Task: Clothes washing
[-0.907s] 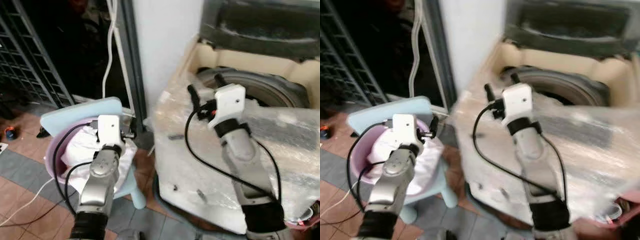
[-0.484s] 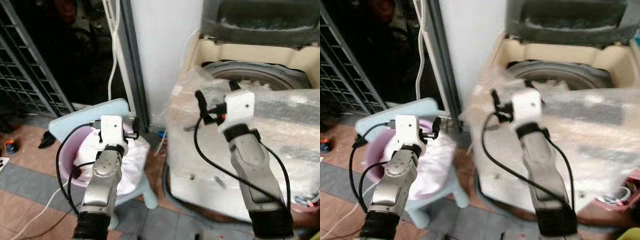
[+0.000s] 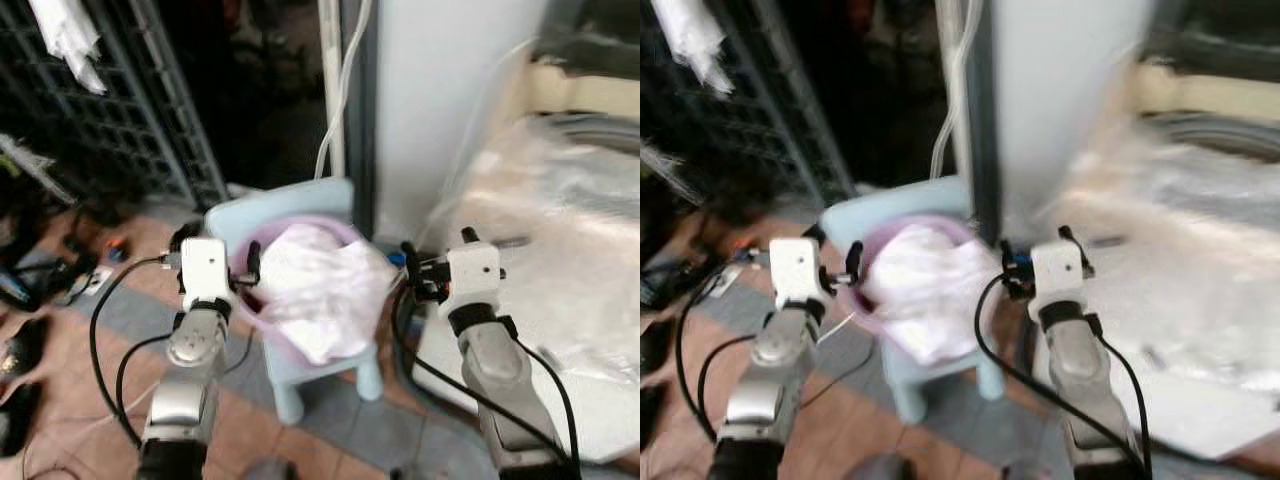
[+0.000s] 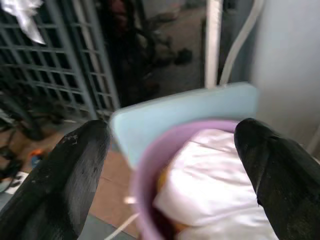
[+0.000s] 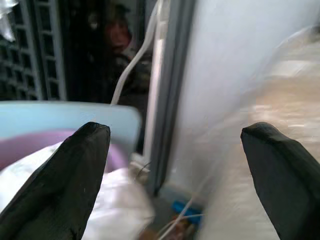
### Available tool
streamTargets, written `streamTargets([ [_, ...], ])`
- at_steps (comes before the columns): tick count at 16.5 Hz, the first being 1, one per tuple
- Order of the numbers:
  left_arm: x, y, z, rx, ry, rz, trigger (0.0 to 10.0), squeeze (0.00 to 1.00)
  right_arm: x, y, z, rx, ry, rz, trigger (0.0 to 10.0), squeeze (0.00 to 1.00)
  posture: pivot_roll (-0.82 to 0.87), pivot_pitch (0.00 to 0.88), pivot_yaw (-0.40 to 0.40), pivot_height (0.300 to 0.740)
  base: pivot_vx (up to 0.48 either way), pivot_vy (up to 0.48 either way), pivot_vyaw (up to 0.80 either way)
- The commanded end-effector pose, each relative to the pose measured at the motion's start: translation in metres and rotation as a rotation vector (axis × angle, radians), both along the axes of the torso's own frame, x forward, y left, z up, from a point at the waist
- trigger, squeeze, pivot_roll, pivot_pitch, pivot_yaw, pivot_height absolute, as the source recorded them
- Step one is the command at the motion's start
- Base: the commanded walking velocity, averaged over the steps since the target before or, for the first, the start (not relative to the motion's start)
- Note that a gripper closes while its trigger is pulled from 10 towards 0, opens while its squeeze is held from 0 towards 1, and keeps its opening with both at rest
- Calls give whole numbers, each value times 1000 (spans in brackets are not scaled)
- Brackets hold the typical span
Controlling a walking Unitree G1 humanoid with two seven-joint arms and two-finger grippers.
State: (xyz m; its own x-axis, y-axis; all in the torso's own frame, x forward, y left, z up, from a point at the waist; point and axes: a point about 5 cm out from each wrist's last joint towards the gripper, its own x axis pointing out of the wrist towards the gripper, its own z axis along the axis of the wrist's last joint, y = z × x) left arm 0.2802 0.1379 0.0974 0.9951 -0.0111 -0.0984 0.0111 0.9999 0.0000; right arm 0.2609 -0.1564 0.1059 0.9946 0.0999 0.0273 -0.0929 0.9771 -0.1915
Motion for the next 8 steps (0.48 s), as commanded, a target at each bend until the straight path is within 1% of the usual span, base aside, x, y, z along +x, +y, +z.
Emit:
streamTargets([
  [1, 0, 10, 6, 22, -27, 31, 10000, 0, 5, 11, 7, 24, -37, 33, 10000, 1000, -73, 0, 108, 740, 0, 0, 800],
  [3, -1, 12, 5, 49, -14, 41, 10000, 0, 6, 11, 5, 27, -30, 34, 10000, 1000, -71, 0, 106, 740, 0, 0, 800],
  [4, -1, 12, 4, 46, -17, 36, 10000, 0, 7, 11, 4, 29, -29, 37, 10000, 1000, -69, 0, 104, 740, 0, 0, 800],
  [5, -2, 14, 4, 41, -17, 35, 10000, 0, 7, 12, 4, 24, -28, 44, 10000, 953, -68, 0, 104, 740, 0, 0, 638],
  [6, -2, 15, 3, 45, -8, 35, 10000, 0, 8, 12, 3, 16, -24, 50, 10000, 0, -66, 1, 100, 740, 0, 0, 0],
  [8, -4, 15, 0, 42, 11, 23, 10000, 0, 10, 10, 2, 1, -8, 33, 10000, 0, -65, 4, 97, 740, 0, 0, 0],
])
